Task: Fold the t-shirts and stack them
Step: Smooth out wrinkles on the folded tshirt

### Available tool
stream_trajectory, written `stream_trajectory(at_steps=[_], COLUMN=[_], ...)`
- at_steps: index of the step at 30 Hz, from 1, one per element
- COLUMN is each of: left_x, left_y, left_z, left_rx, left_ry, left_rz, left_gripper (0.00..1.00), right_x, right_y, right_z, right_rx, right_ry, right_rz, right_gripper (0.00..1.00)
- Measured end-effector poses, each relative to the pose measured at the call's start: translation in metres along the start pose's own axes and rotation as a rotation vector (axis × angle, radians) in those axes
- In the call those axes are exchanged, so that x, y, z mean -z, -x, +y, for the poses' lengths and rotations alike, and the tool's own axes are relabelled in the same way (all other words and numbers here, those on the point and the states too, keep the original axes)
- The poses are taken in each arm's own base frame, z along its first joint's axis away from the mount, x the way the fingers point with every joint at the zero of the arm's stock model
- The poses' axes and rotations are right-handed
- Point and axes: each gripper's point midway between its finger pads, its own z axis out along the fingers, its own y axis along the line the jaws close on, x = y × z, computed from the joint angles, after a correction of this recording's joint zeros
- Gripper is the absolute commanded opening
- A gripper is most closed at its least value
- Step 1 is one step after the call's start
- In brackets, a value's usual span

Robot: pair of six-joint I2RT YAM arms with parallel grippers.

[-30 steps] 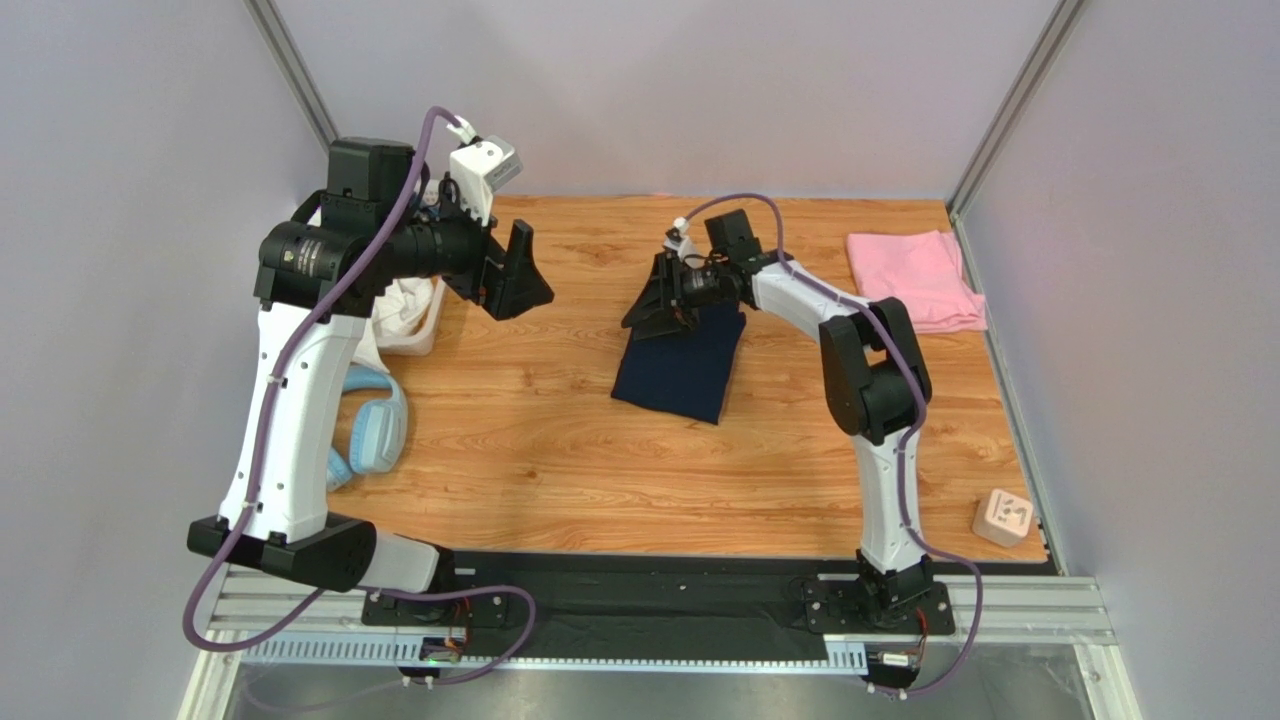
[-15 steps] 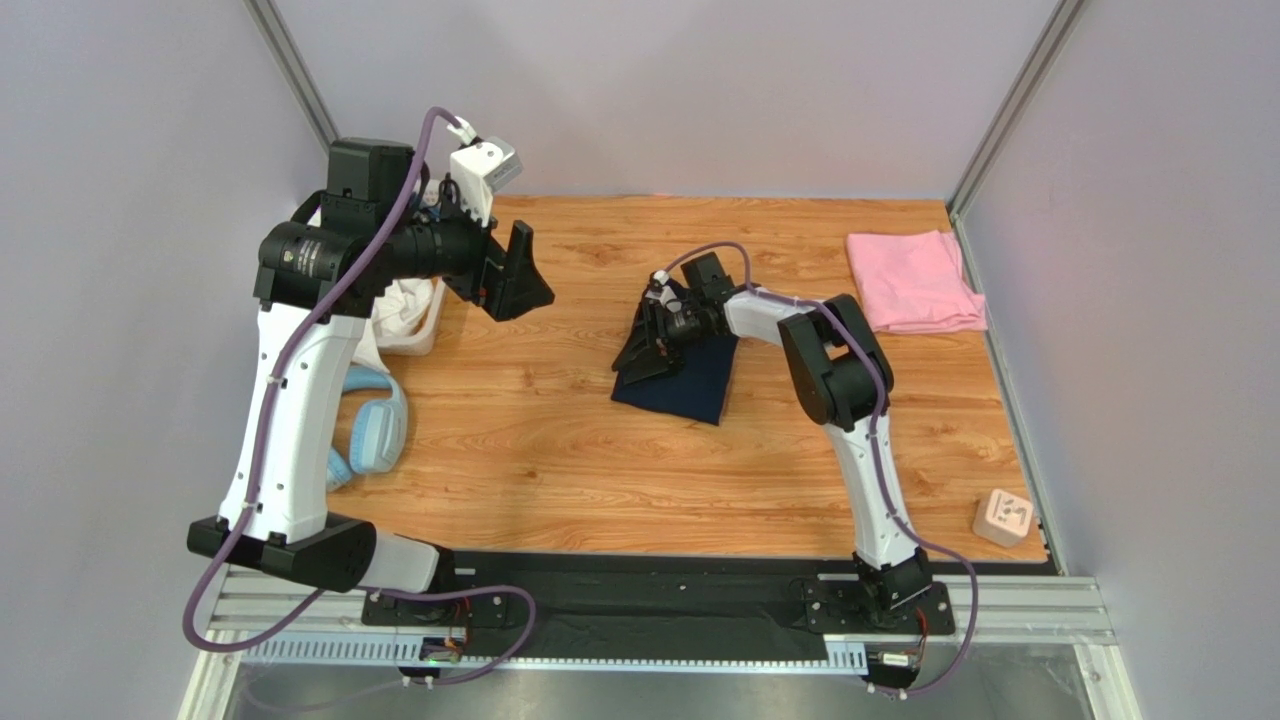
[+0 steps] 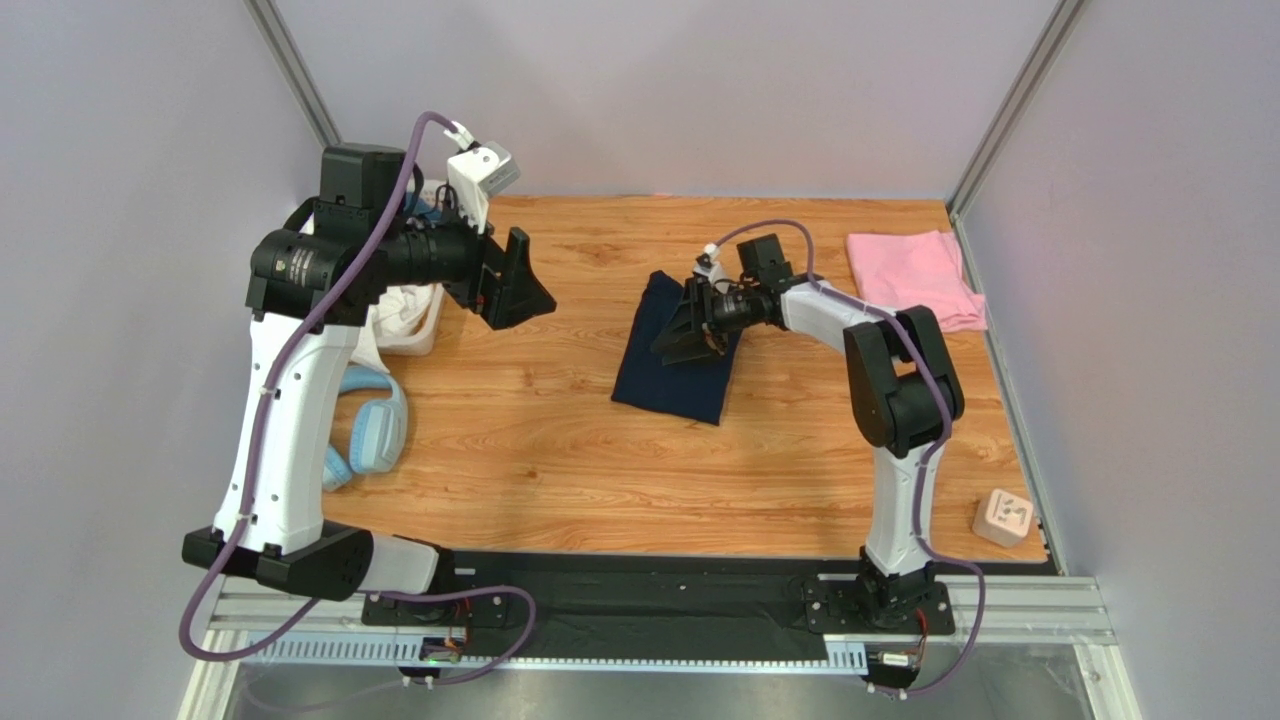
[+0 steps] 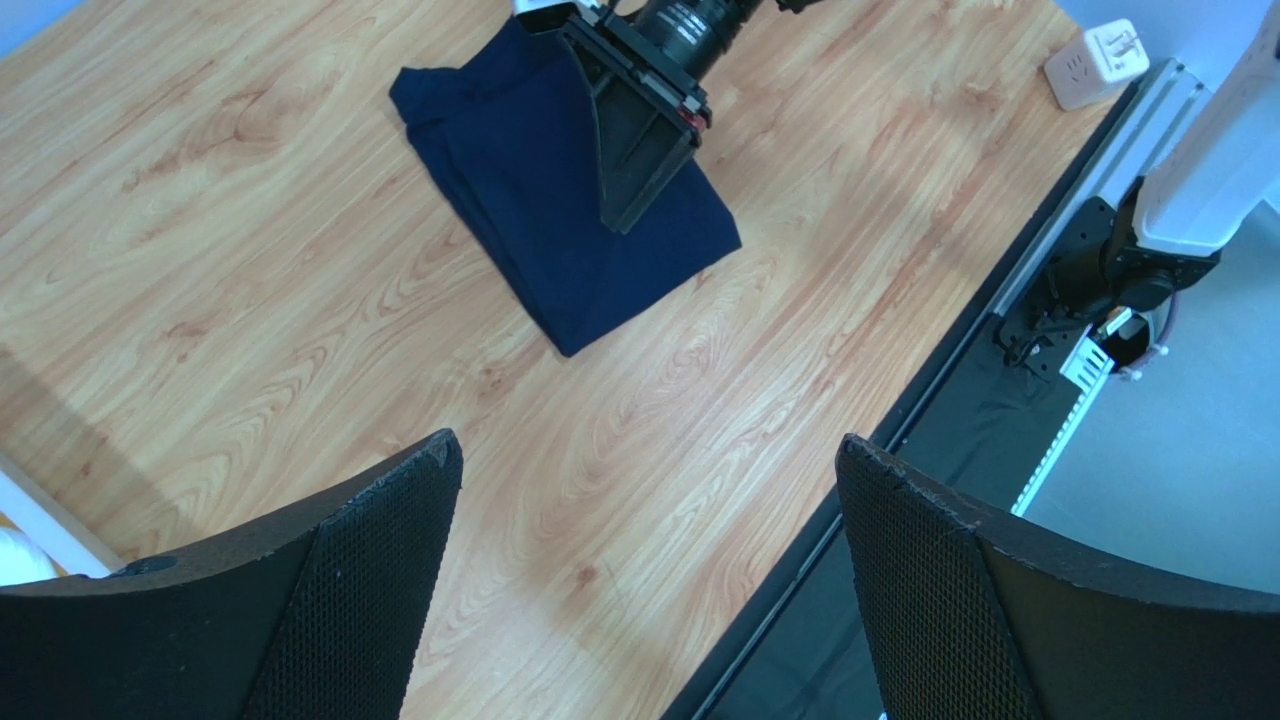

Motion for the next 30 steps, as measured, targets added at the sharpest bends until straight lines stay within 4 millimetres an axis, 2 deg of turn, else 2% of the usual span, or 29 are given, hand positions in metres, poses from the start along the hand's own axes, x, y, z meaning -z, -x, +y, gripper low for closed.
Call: stream_trajectory(at_steps=[3, 8, 13, 16, 18, 23, 25, 27, 30], left_x=[0.0, 0.002, 0.002, 0.002, 0.002, 0.002, 0.003, 0.003, 0.004], left_y=[0.0, -0.004, -0.005, -0.006, -0.006, -0.007, -0.009, -0.011, -0.015], left_z=[-0.001, -0.004, -0.005, -0.004, -0.004, -0.003, -0.002, -0.001, -0.001], left_rx=[0.0, 0.005, 0.007, 0.009, 0.008, 0.006, 0.007, 0.009, 0.01], left_ry=[-0.006, -0.012, -0.013, -0.014, -0.013, -0.006, 0.001, 0.006, 0.008], left_rz=[0.0, 0.01, 0.015, 0.017, 0.016, 0.02, 0.028, 0.037, 0.052], left_gripper=[1.0, 1.0, 1.0, 1.0, 1.0, 1.0, 1.0, 1.0, 1.0], right_x=[0.003, -0.019, -0.019, -0.014, -0.007, 0.028, 0.039, 0.045, 0.046], right_y=[0.011, 0.008, 0.01, 0.022, 0.037, 0.114, 0.14, 0.158, 0.166], right_z=[-0.022, -0.069, -0.067, -0.062, -0.052, -0.011, -0.006, -0.015, -0.055], right_rx=[-0.047, -0.151, -0.144, -0.148, -0.131, -0.013, 0.026, 0.033, -0.046], right_ry=[-0.012, -0.039, -0.01, -0.012, -0.006, 0.05, 0.062, 0.063, 0.039], right_rz=[-0.016, 0.04, 0.054, 0.031, 0.001, -0.144, -0.19, -0.219, -0.227], right_gripper=[0.47, 0.45, 0.45, 0.46, 0.46, 0.46, 0.45, 0.44, 0.43])
